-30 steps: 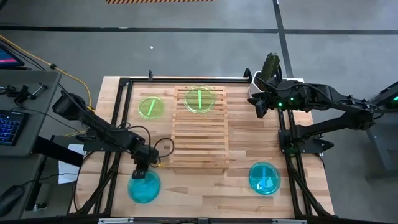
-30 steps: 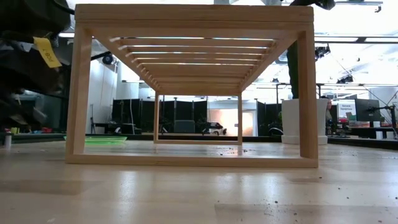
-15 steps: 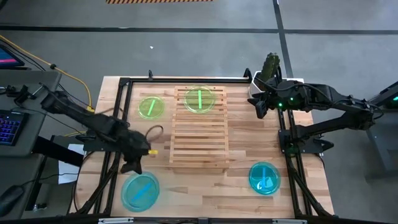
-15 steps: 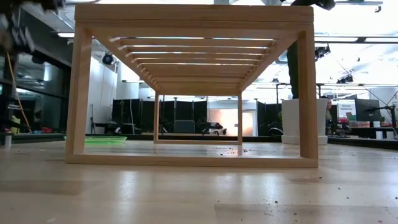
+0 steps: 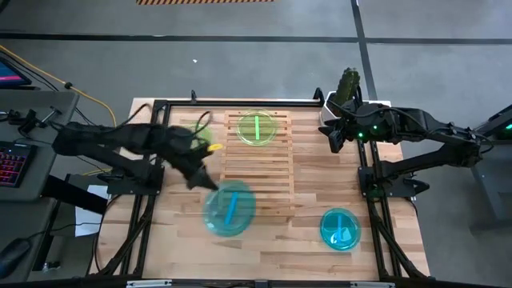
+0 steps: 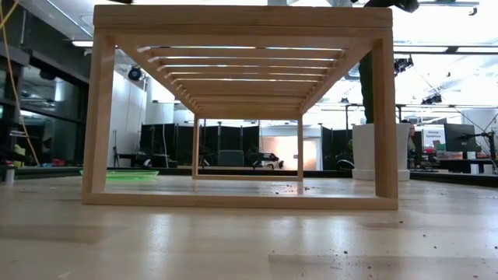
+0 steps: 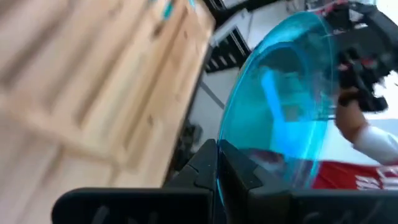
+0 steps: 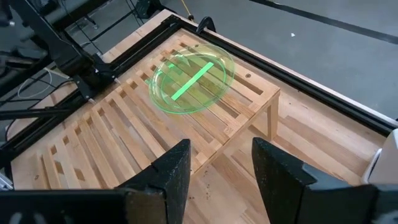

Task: Place and stack plates onto a shelf
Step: Put the left blue plate on the shelf

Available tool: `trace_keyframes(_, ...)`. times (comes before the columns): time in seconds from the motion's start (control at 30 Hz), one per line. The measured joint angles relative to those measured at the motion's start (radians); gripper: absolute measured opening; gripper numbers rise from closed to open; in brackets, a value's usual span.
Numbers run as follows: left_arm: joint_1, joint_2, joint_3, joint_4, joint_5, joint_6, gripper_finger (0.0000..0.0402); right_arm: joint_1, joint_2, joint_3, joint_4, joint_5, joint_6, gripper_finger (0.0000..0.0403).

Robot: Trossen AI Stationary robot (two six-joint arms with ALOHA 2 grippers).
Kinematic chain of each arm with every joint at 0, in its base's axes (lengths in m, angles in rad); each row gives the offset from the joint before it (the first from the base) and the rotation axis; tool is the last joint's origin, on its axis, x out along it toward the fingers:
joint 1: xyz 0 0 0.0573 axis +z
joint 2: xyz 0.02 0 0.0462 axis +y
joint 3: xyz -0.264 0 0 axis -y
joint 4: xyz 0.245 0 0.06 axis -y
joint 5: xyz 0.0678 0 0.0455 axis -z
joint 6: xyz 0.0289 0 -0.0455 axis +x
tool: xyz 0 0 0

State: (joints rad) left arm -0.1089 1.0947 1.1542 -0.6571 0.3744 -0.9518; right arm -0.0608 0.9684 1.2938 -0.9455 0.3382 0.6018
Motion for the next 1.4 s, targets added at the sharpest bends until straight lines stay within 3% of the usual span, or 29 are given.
trace_keyframes(0.2, 0.091, 0.192, 0.109, 0.013, -0.067, 0.128, 0.0000, 0.000, 0.000, 0.000, 0.000, 0.000, 0.000, 0.0154)
trace_keyframes(0.37, 0.139, 0.246, 0.114, 0.010, -0.186, 0.135, 0.0000, 0.000, 0.000, 0.000, 0.000, 0.000, 0.001, 0.0154)
trace_keyframes(0.93, 0.162, 0.295, 0.065, -0.045, -0.303, 0.084, 0.0000, 0.000, 0.000, 0.000, 0.000, 0.000, 0.001, 0.0154)
trace_keyframes(1.4, 0.163, 0.294, 0.055, -0.033, -0.309, 0.108, 0.0012, 0.000, 0.000, 0.000, 0.000, 0.000, 0.004, 0.0154)
